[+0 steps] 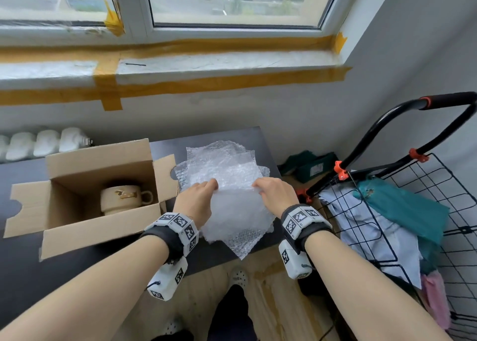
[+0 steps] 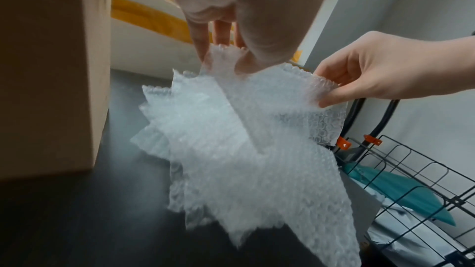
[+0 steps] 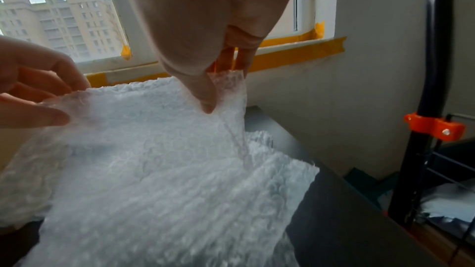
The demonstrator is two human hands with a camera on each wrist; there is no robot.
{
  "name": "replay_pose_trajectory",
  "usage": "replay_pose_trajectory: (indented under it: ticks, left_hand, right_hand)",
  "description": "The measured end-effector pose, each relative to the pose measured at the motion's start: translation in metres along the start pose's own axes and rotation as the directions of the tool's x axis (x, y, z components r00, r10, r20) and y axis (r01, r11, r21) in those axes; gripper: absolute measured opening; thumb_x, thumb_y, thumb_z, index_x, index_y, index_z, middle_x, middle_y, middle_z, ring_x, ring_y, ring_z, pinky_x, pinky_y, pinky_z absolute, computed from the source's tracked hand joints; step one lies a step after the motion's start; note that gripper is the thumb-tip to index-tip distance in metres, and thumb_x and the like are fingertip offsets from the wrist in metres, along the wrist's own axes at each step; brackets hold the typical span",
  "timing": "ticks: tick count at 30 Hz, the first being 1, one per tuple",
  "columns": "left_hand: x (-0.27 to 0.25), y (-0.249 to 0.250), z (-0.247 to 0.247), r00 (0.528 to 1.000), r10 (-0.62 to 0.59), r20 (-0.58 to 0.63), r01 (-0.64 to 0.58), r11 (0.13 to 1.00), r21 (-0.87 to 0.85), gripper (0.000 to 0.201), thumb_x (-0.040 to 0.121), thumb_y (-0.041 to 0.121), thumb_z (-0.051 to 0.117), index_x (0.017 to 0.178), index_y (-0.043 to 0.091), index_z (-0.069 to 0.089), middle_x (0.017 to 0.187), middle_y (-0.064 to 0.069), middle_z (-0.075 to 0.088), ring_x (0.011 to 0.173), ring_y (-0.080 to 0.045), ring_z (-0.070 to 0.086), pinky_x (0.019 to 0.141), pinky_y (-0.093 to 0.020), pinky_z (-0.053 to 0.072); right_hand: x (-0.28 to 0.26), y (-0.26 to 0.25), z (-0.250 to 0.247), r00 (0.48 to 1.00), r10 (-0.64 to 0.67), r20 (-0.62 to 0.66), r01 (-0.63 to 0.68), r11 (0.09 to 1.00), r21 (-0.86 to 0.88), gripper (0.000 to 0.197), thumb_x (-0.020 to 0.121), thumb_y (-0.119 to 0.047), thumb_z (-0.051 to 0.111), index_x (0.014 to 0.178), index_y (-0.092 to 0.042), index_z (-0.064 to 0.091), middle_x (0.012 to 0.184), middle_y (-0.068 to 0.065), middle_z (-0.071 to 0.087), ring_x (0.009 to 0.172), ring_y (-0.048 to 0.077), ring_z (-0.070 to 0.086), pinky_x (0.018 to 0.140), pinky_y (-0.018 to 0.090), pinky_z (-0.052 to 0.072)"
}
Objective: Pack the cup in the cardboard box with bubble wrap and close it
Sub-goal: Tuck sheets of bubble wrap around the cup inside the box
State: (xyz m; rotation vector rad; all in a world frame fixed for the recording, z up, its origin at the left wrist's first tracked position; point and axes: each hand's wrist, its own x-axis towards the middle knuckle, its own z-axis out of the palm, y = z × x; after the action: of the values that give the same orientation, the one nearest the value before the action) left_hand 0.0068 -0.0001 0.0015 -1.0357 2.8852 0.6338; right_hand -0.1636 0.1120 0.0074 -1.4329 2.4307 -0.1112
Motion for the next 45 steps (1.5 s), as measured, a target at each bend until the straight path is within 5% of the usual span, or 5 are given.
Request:
replay_pose_trajectory:
  ticks: [10, 12, 24, 36, 45]
  left_hand:
    - [-0.008, 0.003, -0.079, 0.968, 0.176, -0.18, -0.178, 0.984, 0.001, 0.05, 0.08, -0.013, 0.041, 0.121, 0.015, 0.046, 0.111, -0.008, 0.064, 0.092, -0.034, 0.06, 0.056, -0.033, 0.039]
    - [-0.013, -0.002, -0.099, 0.947, 0.207, -0.245, -0.216, 0.976, -0.008, 0.05, 0.08, -0.014, 0.041, 0.12, 0.015, 0.049, 0.107, -0.011, 0.065, 0.092, -0.035, 0.06, 0.064, -0.037, 0.044]
    - [-0.077, -0.119, -0.155, 0.815, 0.301, -0.494, -0.27, 0.953, 0.135, 0.037, 0.067, -0.026, 0.058, 0.09, 0.004, 0.065, 0.084, -0.014, 0.072, 0.074, -0.033, 0.067, 0.061, -0.04, 0.057]
    - [-0.103, -0.219, -0.115, 0.927, 0.175, -0.332, -0.118, 0.976, 0.183, 0.036, 0.059, -0.025, 0.067, 0.076, 0.006, 0.071, 0.089, -0.008, 0.073, 0.077, -0.027, 0.07, 0.057, -0.038, 0.059]
    - [-0.09, -0.225, -0.103, 0.998, -0.054, -0.037, 0.059, 0.984, 0.169, 0.053, 0.086, -0.004, 0.041, 0.136, 0.014, 0.046, 0.139, -0.003, 0.05, 0.128, -0.022, 0.043, 0.103, -0.036, 0.042]
  right_hand:
    - [-0.034, -0.036, -0.077, 0.968, 0.074, -0.238, -0.082, 0.996, -0.026, 0.027, 0.09, -0.003, 0.045, 0.109, -0.015, 0.058, 0.107, 0.009, 0.068, 0.095, 0.034, 0.061, 0.075, 0.039, 0.05]
    - [-0.037, -0.051, -0.088, 0.955, 0.06, -0.291, -0.067, 0.998, -0.013, 0.027, 0.092, -0.003, 0.042, 0.109, -0.014, 0.059, 0.105, 0.009, 0.069, 0.093, 0.035, 0.061, 0.073, 0.038, 0.05]
    - [-0.018, -0.166, -0.072, 0.862, -0.232, -0.45, 0.243, 0.969, -0.034, 0.036, 0.082, 0.013, 0.045, 0.103, -0.008, 0.064, 0.099, 0.009, 0.069, 0.094, 0.03, 0.063, 0.068, 0.032, 0.046]
    - [0.027, -0.227, -0.004, 0.889, -0.443, -0.115, 0.43, 0.895, -0.12, 0.045, 0.084, 0.013, 0.046, 0.117, -0.012, 0.062, 0.127, 0.004, 0.06, 0.115, 0.025, 0.056, 0.086, 0.037, 0.052]
    - [0.061, -0.236, 0.013, 0.919, -0.384, 0.087, 0.392, 0.912, -0.118, 0.055, 0.081, 0.014, 0.046, 0.126, -0.015, 0.056, 0.132, 0.004, 0.056, 0.118, 0.025, 0.055, 0.092, 0.04, 0.05]
